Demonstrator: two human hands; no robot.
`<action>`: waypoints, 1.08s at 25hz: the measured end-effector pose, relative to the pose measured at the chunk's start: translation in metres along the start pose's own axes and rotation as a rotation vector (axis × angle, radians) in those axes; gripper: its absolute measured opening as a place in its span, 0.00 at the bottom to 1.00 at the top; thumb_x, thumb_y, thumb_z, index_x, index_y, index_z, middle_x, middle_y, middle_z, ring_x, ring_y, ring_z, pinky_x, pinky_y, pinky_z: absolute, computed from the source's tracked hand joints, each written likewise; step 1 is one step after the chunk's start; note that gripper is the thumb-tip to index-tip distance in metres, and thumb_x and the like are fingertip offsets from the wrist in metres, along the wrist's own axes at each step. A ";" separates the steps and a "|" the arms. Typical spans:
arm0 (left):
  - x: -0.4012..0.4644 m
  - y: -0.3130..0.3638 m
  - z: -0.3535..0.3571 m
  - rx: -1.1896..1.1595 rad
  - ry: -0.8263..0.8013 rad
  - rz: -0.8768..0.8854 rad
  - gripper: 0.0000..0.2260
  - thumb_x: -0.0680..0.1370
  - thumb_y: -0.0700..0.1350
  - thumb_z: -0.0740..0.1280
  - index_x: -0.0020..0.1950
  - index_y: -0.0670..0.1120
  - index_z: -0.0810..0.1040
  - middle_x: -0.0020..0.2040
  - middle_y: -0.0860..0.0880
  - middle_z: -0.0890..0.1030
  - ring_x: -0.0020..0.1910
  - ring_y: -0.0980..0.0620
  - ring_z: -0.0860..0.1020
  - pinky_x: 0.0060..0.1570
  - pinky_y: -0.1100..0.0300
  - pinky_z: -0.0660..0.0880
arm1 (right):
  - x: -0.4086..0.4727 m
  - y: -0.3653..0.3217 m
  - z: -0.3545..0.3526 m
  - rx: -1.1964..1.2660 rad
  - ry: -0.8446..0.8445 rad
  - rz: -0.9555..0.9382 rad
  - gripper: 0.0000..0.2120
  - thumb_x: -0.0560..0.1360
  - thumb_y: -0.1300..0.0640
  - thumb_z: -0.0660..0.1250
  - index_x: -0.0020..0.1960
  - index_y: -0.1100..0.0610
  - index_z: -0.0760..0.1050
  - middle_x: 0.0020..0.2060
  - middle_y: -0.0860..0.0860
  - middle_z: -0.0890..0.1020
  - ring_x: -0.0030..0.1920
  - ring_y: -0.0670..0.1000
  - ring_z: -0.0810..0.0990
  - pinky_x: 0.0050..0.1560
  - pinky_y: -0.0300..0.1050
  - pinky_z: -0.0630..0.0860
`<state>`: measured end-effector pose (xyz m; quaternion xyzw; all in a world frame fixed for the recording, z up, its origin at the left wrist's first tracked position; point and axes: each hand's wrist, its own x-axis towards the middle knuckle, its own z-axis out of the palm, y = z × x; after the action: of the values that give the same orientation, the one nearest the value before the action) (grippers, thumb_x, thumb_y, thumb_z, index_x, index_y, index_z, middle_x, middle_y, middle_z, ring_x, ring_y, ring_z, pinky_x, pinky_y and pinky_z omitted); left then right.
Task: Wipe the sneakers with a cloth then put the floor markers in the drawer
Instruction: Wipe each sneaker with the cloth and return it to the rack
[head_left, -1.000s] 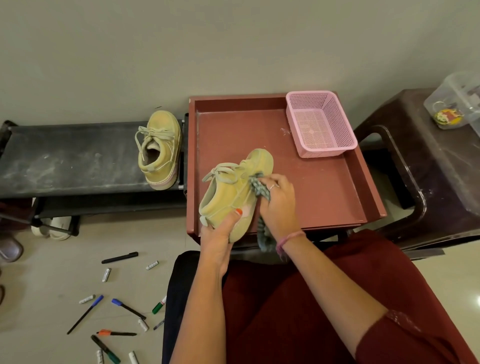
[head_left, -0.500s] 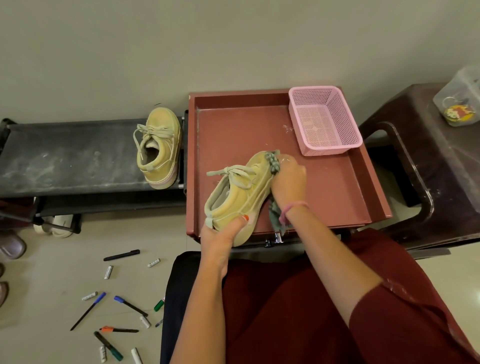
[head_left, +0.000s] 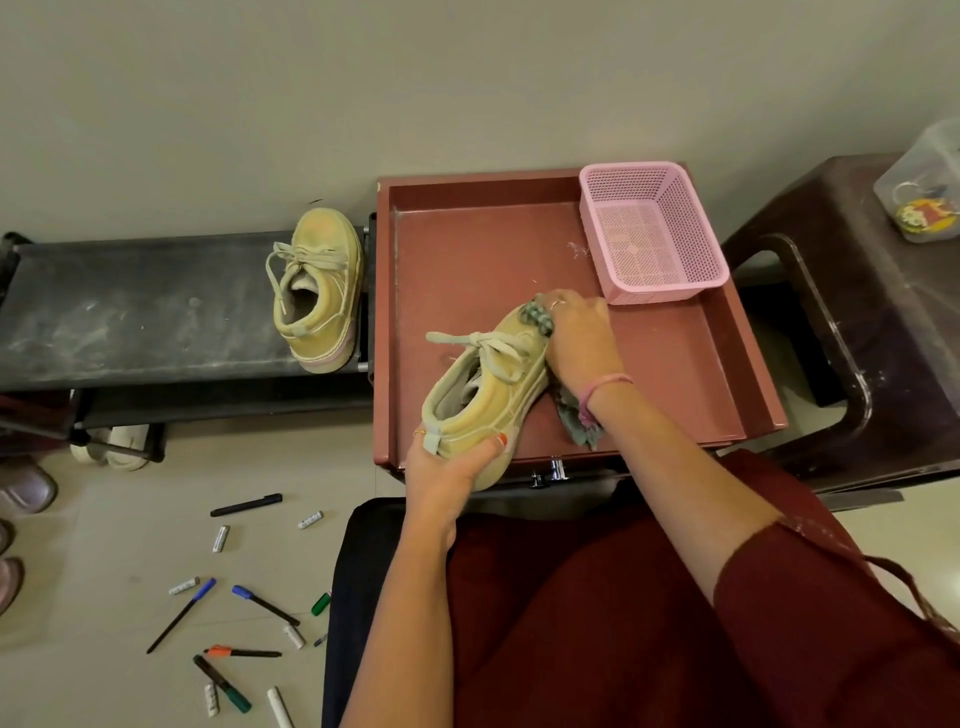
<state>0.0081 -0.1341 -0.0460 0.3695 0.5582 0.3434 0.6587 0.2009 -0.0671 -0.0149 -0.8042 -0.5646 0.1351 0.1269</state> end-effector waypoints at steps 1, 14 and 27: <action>0.000 0.000 0.000 0.026 0.008 0.017 0.31 0.62 0.42 0.79 0.64 0.48 0.76 0.55 0.50 0.83 0.55 0.52 0.82 0.58 0.48 0.78 | -0.008 0.001 0.002 0.014 0.010 -0.029 0.20 0.76 0.70 0.57 0.65 0.59 0.73 0.65 0.52 0.73 0.60 0.57 0.67 0.62 0.43 0.66; 0.021 -0.020 0.015 0.494 0.018 0.313 0.34 0.61 0.50 0.79 0.66 0.55 0.73 0.60 0.56 0.79 0.61 0.54 0.76 0.59 0.50 0.76 | 0.016 0.033 -0.006 0.092 0.072 -0.006 0.20 0.73 0.74 0.57 0.60 0.62 0.77 0.59 0.57 0.77 0.59 0.58 0.75 0.63 0.43 0.69; 0.022 -0.025 0.014 0.447 0.035 0.302 0.32 0.60 0.46 0.79 0.63 0.51 0.75 0.55 0.55 0.80 0.55 0.58 0.78 0.54 0.55 0.78 | 0.026 0.010 -0.020 -0.290 -0.207 -0.551 0.20 0.77 0.67 0.60 0.66 0.53 0.73 0.65 0.49 0.74 0.58 0.56 0.69 0.61 0.46 0.67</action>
<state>0.0256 -0.1281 -0.0769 0.5786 0.5703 0.3123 0.4924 0.2250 -0.0472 -0.0021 -0.6128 -0.7844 0.0947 -0.0153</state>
